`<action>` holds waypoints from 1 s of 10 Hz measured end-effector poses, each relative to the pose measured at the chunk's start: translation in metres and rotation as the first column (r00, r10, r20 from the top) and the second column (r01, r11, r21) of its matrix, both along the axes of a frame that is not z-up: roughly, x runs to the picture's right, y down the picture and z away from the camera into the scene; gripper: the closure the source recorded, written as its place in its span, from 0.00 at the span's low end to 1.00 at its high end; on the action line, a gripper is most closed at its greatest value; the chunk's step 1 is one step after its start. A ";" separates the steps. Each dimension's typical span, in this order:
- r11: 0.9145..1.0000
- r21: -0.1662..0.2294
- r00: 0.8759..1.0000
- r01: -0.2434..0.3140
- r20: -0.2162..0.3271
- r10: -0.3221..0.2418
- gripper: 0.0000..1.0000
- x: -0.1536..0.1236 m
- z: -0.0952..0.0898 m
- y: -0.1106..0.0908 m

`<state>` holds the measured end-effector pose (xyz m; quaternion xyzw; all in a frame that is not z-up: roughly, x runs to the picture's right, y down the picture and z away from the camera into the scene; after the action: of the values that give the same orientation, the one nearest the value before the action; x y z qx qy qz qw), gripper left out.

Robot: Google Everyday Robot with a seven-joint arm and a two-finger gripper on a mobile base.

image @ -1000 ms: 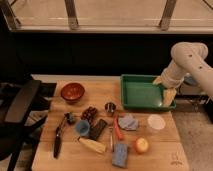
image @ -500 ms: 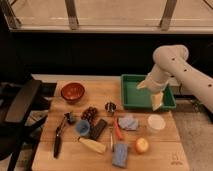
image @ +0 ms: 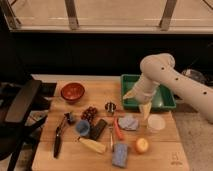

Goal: Place fork in paper cup

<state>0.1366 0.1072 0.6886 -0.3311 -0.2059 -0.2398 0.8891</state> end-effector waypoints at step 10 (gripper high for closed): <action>0.997 -0.083 0.998 -0.006 0.055 0.010 0.20 -0.050 0.015 0.044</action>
<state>0.0869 0.1508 0.7036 -0.3602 -0.2415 -0.2365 0.8695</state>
